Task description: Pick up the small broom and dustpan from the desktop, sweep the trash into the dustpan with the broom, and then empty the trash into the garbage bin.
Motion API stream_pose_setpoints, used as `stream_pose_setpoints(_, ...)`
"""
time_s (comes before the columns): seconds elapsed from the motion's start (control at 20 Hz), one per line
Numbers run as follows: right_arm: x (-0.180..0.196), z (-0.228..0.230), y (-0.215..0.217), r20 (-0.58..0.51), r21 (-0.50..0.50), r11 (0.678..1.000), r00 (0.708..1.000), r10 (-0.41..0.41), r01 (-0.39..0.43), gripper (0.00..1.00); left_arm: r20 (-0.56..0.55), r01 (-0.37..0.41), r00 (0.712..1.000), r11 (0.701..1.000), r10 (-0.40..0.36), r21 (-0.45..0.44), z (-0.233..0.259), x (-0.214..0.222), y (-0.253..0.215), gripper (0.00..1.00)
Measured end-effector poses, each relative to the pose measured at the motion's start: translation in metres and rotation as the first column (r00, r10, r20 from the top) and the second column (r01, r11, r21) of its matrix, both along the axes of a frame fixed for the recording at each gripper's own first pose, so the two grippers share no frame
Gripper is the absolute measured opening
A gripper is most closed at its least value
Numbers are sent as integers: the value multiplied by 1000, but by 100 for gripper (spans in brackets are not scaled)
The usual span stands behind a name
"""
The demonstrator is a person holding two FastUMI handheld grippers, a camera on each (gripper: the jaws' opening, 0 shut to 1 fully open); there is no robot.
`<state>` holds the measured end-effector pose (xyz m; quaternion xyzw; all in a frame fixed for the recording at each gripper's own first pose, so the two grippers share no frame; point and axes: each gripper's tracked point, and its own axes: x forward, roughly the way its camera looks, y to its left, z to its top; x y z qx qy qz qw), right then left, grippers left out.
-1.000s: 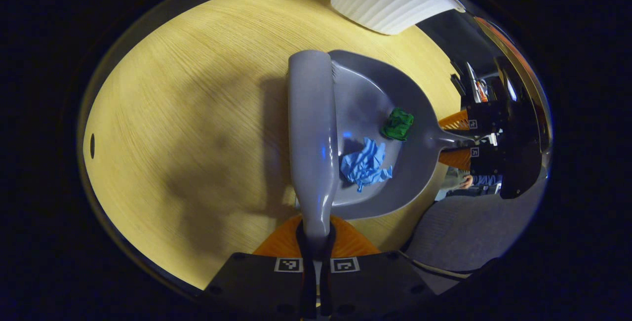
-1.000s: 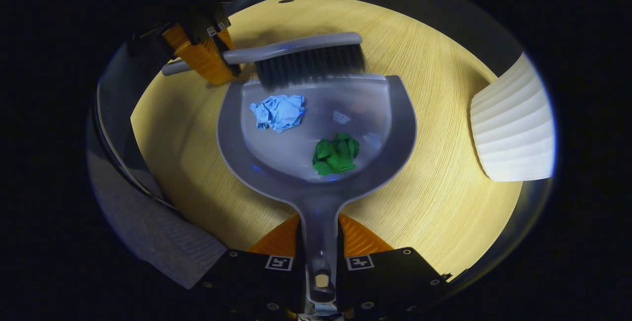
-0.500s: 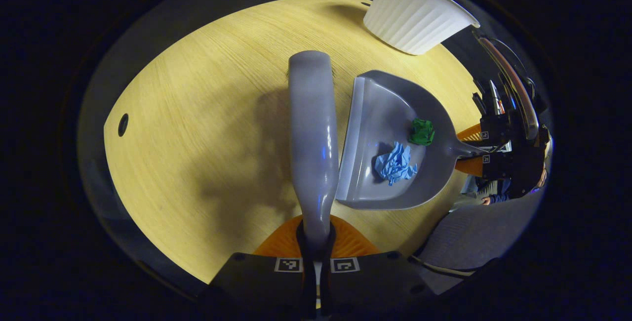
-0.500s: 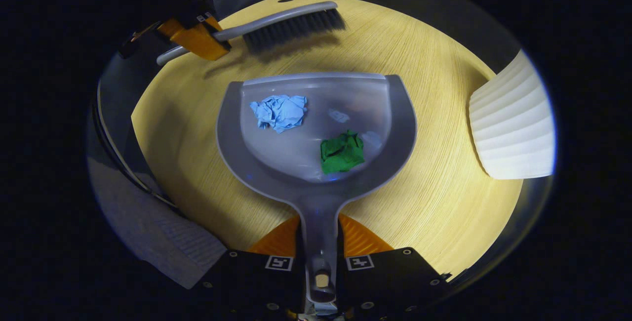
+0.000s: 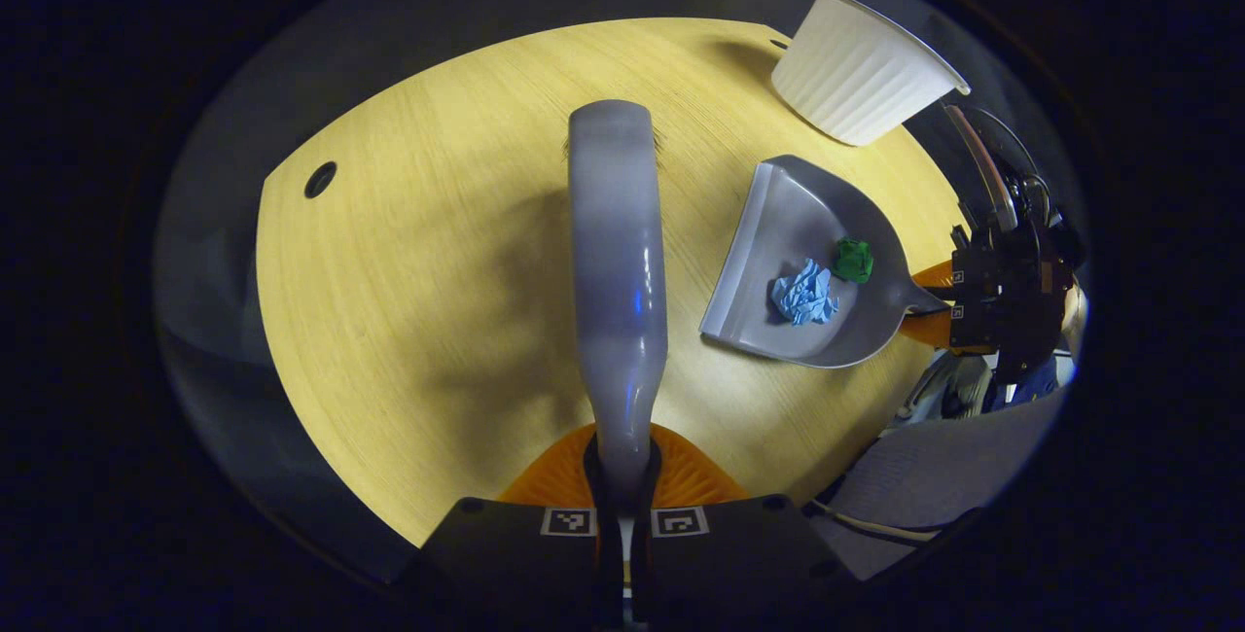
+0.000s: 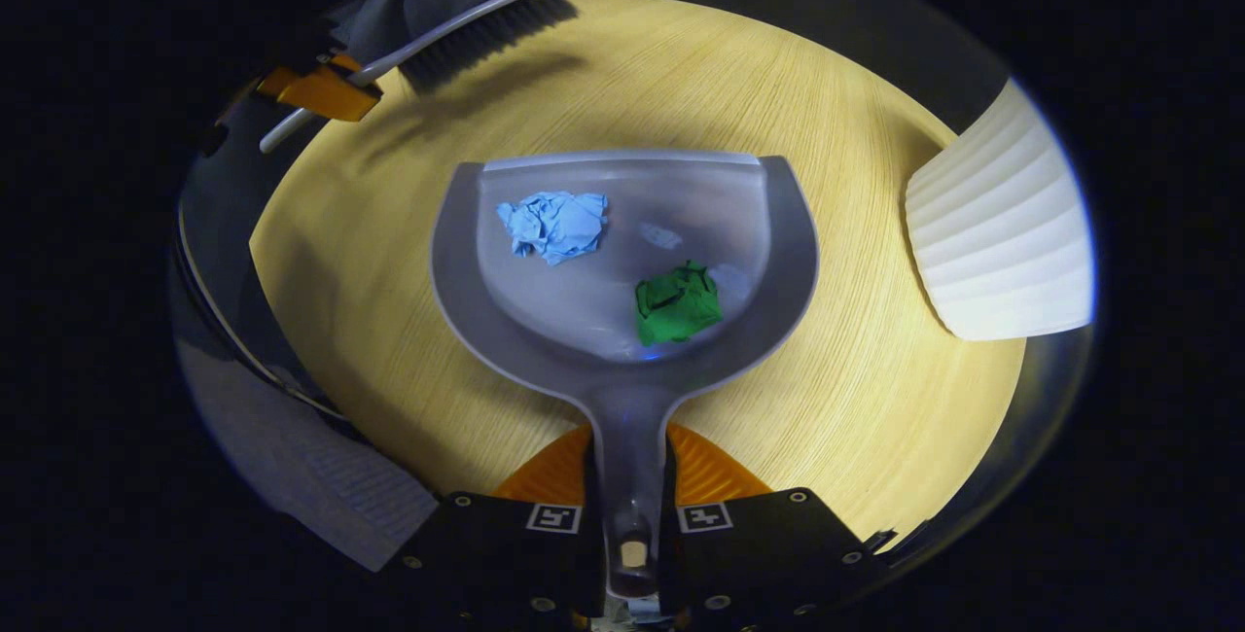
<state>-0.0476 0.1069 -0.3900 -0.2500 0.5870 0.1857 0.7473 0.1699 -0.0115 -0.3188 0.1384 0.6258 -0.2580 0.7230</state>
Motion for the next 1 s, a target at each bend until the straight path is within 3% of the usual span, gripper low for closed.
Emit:
stream_pose_setpoints(0.3, 3, 30, 8, 68, 27, 1000, 998, -12, 10, 22, 35, -71, 997, 997, 71, 1, 18, -15, 48, 6)
stream_pose_setpoints(1.0, -2, 3, 9, 284, 112, 994, 958, -40, 9, 22, 52, -185, 981, 982, 187, -43, 30, -64, 164, 6)
